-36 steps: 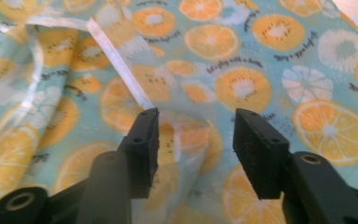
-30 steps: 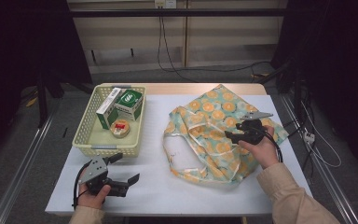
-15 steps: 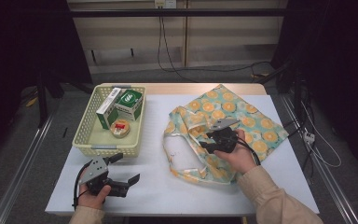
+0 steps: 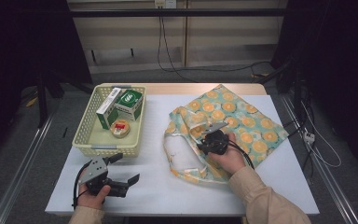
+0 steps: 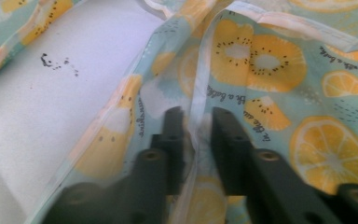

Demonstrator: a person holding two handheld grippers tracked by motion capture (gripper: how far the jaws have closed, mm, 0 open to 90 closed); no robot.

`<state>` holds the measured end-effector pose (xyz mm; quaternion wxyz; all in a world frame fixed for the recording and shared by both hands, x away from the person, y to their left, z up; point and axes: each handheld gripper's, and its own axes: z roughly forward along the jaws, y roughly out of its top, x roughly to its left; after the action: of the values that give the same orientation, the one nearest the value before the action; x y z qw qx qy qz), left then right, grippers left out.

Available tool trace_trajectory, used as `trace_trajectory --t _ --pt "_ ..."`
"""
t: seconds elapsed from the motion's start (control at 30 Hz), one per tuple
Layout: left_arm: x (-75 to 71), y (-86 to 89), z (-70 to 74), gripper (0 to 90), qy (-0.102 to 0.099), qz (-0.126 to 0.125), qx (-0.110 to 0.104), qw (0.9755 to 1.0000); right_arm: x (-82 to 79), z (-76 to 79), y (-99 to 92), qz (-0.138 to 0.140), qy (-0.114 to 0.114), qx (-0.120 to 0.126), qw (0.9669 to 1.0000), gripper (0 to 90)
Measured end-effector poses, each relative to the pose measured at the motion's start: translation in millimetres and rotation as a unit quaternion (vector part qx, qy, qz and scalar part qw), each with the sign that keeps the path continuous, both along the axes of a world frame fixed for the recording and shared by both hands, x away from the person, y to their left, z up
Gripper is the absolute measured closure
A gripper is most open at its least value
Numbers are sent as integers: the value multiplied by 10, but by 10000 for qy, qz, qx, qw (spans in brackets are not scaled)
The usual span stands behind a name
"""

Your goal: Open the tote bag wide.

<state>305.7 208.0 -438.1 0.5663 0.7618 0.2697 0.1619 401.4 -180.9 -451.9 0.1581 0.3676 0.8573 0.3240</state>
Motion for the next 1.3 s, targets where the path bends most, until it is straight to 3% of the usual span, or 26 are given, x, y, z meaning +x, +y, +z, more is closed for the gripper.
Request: trace_trajectory --t 0.2,0.43,0.7,1.1,1.3 --pt "-1 -4 2 25 -4 -8 0 10000 4 -2 -1 31 53 87 9999 900" --pt "2 -3 2 25 -19 -9 26 10000 -22 59 7 156 156 463 9987 900" --pt "1 -10 0 25 -15 -20 38 10000 -65 181 81 342 61 569 9978 900" --pt "0 -4 2 25 -17 -10 35 10000 -11 339 -254 -87 -45 745 9972 900" --pt "-7 -17 6 25 -10 -2 0 10000 9 287 -424 -297 -4 675 9973 900"
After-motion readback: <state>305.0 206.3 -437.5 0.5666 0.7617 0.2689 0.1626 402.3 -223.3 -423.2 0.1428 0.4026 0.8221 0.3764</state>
